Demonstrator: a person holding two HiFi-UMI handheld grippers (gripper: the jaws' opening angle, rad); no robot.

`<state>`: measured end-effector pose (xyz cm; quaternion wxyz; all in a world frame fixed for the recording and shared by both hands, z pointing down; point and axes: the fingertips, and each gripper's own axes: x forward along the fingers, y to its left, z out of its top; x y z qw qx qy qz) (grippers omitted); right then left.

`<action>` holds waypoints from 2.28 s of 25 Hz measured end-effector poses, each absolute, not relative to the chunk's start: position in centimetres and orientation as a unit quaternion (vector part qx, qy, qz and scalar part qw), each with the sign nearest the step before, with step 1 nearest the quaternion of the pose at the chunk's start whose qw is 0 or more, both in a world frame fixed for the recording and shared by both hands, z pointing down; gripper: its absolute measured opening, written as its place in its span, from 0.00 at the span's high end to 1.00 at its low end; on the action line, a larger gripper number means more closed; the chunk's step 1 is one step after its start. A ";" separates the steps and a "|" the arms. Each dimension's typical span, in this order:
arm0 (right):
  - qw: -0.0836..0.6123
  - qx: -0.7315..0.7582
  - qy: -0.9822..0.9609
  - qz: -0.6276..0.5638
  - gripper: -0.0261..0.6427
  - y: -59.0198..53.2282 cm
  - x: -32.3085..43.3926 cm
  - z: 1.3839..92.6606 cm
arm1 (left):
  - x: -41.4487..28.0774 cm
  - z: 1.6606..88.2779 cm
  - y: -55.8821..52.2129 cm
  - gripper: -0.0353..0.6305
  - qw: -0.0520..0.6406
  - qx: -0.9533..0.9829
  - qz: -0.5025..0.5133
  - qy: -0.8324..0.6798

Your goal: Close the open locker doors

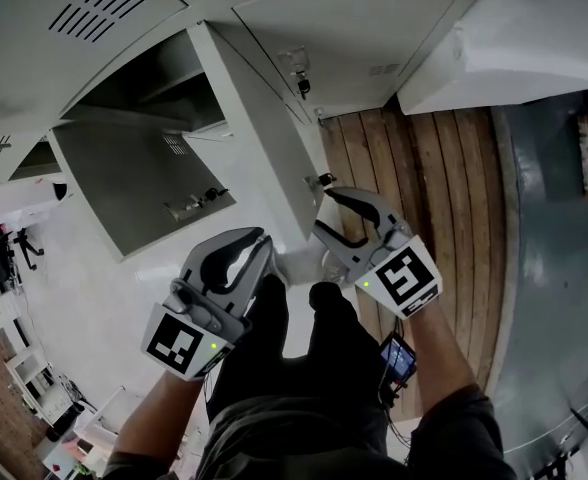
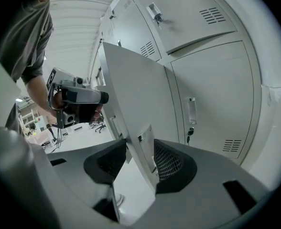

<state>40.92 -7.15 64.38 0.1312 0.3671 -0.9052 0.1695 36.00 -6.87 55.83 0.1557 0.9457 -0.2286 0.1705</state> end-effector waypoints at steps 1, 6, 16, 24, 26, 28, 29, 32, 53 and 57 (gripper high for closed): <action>0.130 0.365 -0.906 0.171 0.72 -7.1 40.8 64.4 | 35.8 55.7 -6.9 0.88 0.156 0.946 0.169 -0.230; 0.140 0.353 -0.910 0.165 0.72 -7.1 39.1 64.4 | 34.9 55.6 -6.4 0.88 0.162 0.947 0.162 -0.226; 0.140 0.357 -0.909 0.166 0.73 -7.3 35.8 64.3 | 31.7 55.4 -5.8 0.88 0.179 0.944 0.158 -0.227; 0.142 0.354 -0.909 0.167 0.76 -7.8 32.7 64.3 | 28.2 55.4 -5.3 0.88 0.188 0.940 0.156 -0.237; 0.143 0.355 -0.909 0.167 0.76 -8.0 32.0 64.3 | 27.1 55.5 -5.3 0.88 0.189 0.939 0.156 -0.242; 0.142 0.356 -0.908 0.166 0.76 -8.3 31.3 64.3 | 26.2 55.4 -5.4 0.88 0.189 0.937 0.155 -0.248; 0.142 0.357 -0.908 0.166 0.76 -8.5 30.9 64.3 | 25.7 55.4 -5.5 0.88 0.189 0.937 0.154 -0.251; 0.143 0.359 -0.908 0.164 0.76 -9.0 29.9 64.2 | 24.5 55.2 -5.7 0.88 0.189 0.935 0.149 -0.261; 0.129 0.402 -0.887 0.185 0.76 -12.6 24.0 64.2 | 17.0 55.1 -7.0 0.88 0.204 0.923 0.131 -0.299; 0.129 0.410 -0.883 0.191 0.76 -13.1 23.4 64.4 | 16.0 55.1 -7.2 0.88 0.205 0.922 0.127 -0.304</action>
